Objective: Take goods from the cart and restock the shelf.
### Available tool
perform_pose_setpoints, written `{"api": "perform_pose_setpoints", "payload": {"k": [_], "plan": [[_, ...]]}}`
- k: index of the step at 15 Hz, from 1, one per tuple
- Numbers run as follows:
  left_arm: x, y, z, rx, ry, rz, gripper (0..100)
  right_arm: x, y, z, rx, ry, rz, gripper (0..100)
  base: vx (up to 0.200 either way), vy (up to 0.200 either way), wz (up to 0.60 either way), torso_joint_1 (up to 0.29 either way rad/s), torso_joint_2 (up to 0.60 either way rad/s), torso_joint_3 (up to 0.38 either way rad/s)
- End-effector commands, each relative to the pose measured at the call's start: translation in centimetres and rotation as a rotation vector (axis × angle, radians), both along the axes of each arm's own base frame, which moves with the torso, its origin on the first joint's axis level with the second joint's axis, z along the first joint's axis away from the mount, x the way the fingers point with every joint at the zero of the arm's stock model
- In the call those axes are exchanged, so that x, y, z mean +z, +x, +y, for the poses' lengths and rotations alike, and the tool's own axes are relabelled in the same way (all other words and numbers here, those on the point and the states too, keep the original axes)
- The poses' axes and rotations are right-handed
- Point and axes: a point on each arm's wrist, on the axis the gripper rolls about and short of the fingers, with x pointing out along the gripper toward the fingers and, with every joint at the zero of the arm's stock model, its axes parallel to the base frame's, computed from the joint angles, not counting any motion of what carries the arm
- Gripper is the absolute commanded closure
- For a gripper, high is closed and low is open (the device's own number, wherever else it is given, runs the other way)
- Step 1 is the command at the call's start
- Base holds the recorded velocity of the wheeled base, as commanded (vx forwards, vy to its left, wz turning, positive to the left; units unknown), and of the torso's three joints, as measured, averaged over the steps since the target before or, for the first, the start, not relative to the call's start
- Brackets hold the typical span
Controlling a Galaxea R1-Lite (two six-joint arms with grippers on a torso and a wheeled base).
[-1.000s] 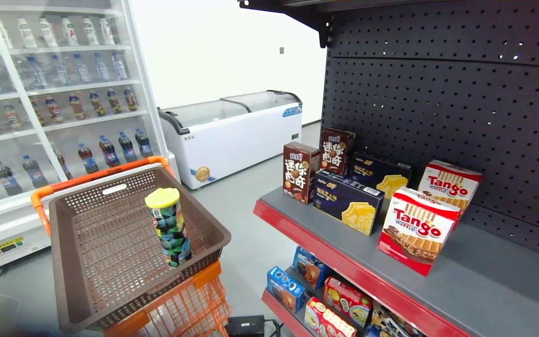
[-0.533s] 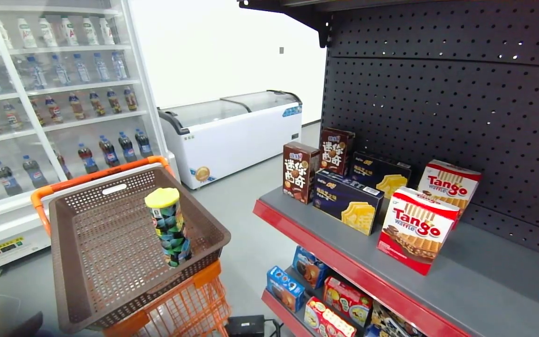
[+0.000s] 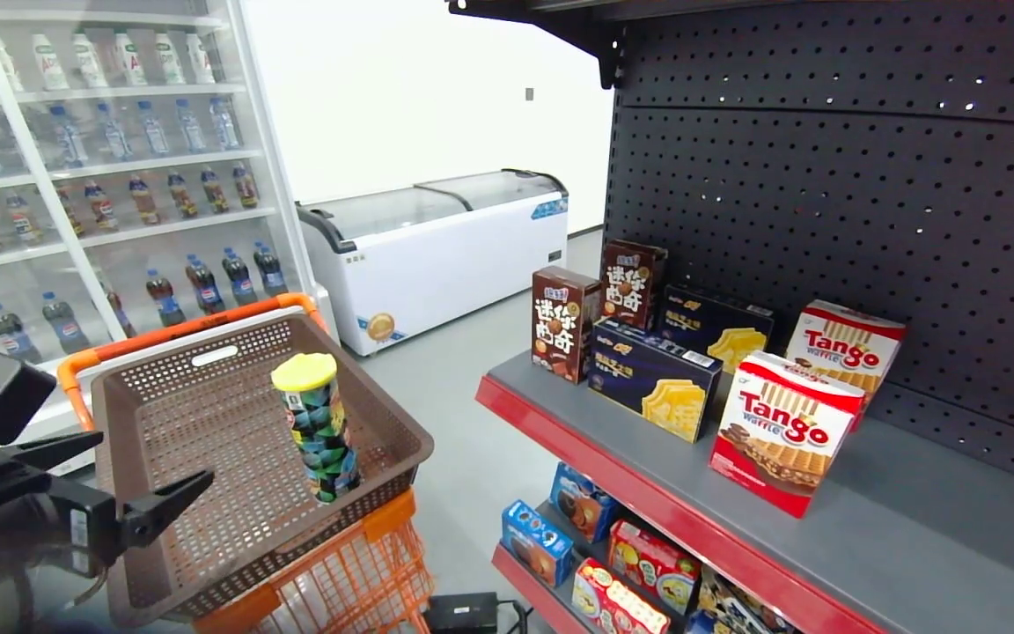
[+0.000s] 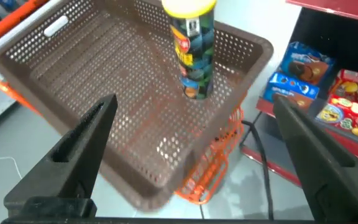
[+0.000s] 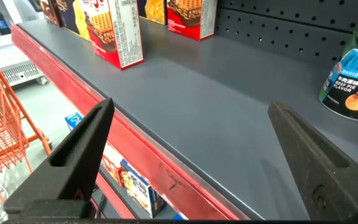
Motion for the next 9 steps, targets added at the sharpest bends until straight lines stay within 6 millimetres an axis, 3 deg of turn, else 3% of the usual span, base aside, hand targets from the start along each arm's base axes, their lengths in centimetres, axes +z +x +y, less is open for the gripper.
{"api": "perform_pose_setpoints", "payload": {"k": [1, 3, 6, 9], "plan": [[-3.5, 5.2, 0.3, 0.003, 0.004, 0.113, 0, 0.0, 0.0, 0.0, 0.0, 0.0, 0.001, 0, 0.0, 0.0, 0.0, 0.0, 0.0, 0.0], [-4.7, 7.1, 0.0, -0.01, 0.008, 0.13, 0, 0.0, 0.0, 0.0, 0.0, 0.0, 0.001, 0, 0.0, 0.0, 0.0, 0.0, 0.0, 0.0], [-6.3, 11.4, -0.1, -0.017, 0.005, 0.12, 0, 0.0, 0.0, 0.0, 0.0, 0.0, 0.001, 0, 0.0, 0.0, 0.0, 0.0, 0.0, 0.0], [-8.0, 13.6, -0.2, -0.023, 0.005, 0.138, 0, 0.0, 0.0, 0.0, 0.0, 0.0, 0.001, 0, 0.0, 0.0, 0.0, 0.0, 0.0, 0.0]]}}
